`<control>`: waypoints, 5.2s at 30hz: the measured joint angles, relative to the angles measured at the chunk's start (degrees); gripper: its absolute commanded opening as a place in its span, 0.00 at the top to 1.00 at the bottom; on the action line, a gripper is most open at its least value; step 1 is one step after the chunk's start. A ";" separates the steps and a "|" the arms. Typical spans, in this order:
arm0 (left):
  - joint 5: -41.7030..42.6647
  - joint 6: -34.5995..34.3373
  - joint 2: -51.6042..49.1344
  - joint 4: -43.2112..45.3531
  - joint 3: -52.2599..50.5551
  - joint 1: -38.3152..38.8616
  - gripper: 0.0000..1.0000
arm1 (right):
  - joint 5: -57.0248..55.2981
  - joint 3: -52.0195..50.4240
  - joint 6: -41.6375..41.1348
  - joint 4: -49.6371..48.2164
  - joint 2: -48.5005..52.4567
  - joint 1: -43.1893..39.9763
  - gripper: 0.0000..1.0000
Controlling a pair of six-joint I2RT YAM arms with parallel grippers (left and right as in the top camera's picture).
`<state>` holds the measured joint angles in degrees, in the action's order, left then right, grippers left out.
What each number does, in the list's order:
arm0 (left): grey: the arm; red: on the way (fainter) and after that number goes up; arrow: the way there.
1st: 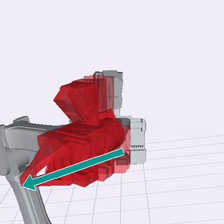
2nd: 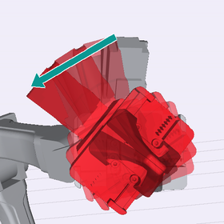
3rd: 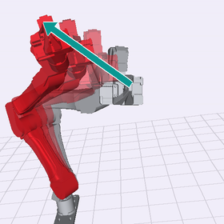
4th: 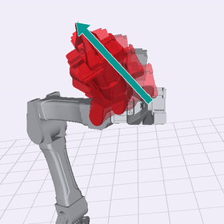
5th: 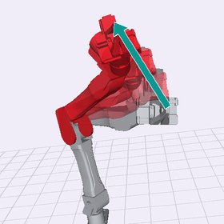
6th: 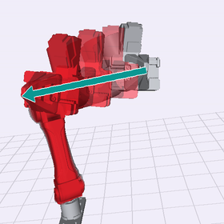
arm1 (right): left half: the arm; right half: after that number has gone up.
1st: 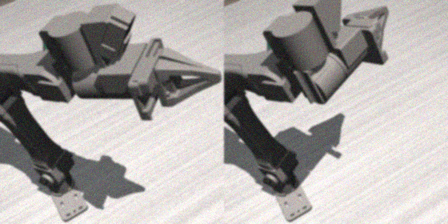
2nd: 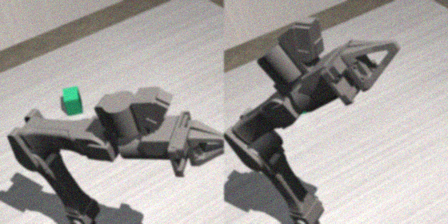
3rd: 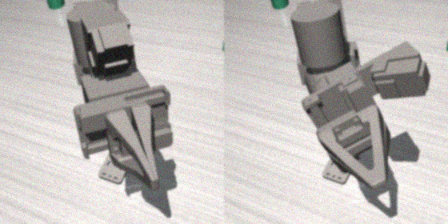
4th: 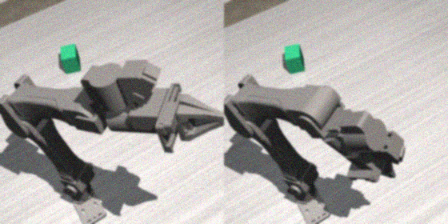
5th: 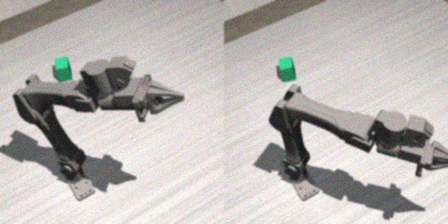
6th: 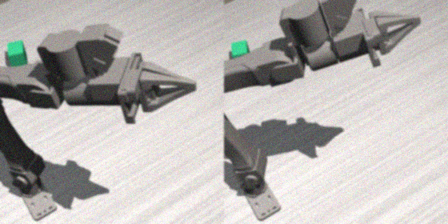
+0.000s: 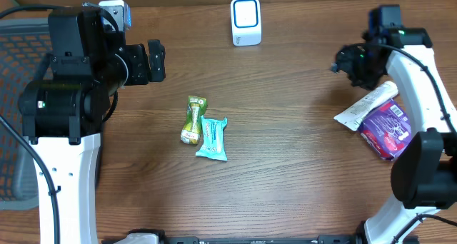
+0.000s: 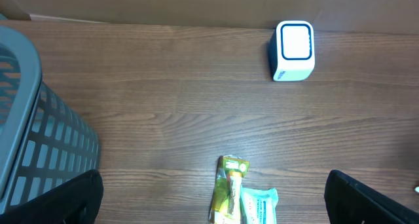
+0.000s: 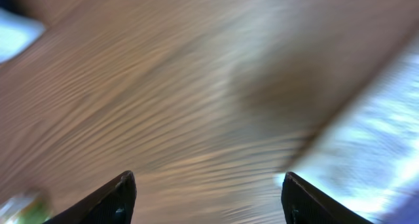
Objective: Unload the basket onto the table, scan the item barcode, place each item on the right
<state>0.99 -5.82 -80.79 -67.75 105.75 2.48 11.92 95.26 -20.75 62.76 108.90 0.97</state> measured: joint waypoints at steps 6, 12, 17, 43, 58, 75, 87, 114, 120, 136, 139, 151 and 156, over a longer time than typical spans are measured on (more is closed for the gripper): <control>0.00 0.00 0.00 -0.02 0.00 0.00 0.00 | 9.88 -4.81 2.60 -5.31 -0.07 14.38 0.35; 0.00 0.00 0.00 -0.02 0.00 0.00 0.01 | 12.22 -11.47 -1.38 -13.29 0.02 26.88 0.40; 0.00 0.00 0.00 -0.02 0.00 -0.02 0.00 | 9.01 -13.31 -8.44 -22.32 0.33 38.21 0.51; 0.00 0.00 0.00 -0.02 0.00 0.00 0.00 | 9.29 -10.19 -9.31 -12.48 9.51 38.47 0.56; 0.00 0.00 0.00 -0.02 0.00 -0.02 0.00 | -7.19 -8.96 9.66 -7.85 1.25 32.59 0.41; 0.00 0.00 0.00 -0.02 0.00 0.00 0.00 | -18.64 -10.21 20.04 -15.87 2.73 46.27 0.48; 0.00 0.00 0.00 -0.02 0.00 -0.02 0.00 | -33.88 -10.21 22.40 -18.73 12.15 48.26 0.61; 0.00 0.00 0.00 -0.02 0.00 -0.02 0.00 | -20.57 -1.07 18.60 -0.15 11.45 45.94 0.96; 0.00 0.00 0.00 0.00 0.00 0.00 0.00 | 6.71 1.36 11.65 -4.11 -1.60 37.33 0.96; 0.00 0.00 0.00 0.00 0.00 0.00 0.00 | 5.84 -10.16 6.40 -10.21 -0.20 18.56 0.42; 0.00 0.00 0.00 -0.02 0.00 0.00 0.01 | 9.79 -10.34 10.95 -11.04 3.04 15.63 0.43; 0.00 0.00 0.00 -0.02 0.00 0.00 0.00 | 25.79 -10.56 18.29 -12.13 14.49 14.56 0.48; 0.00 0.00 0.00 -0.02 0.00 -0.02 0.00 | 27.98 -10.56 18.64 -14.62 16.57 15.54 0.87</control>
<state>0.99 -5.82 -80.79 -67.77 105.75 2.46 39.90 84.71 -2.11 48.14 125.47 16.51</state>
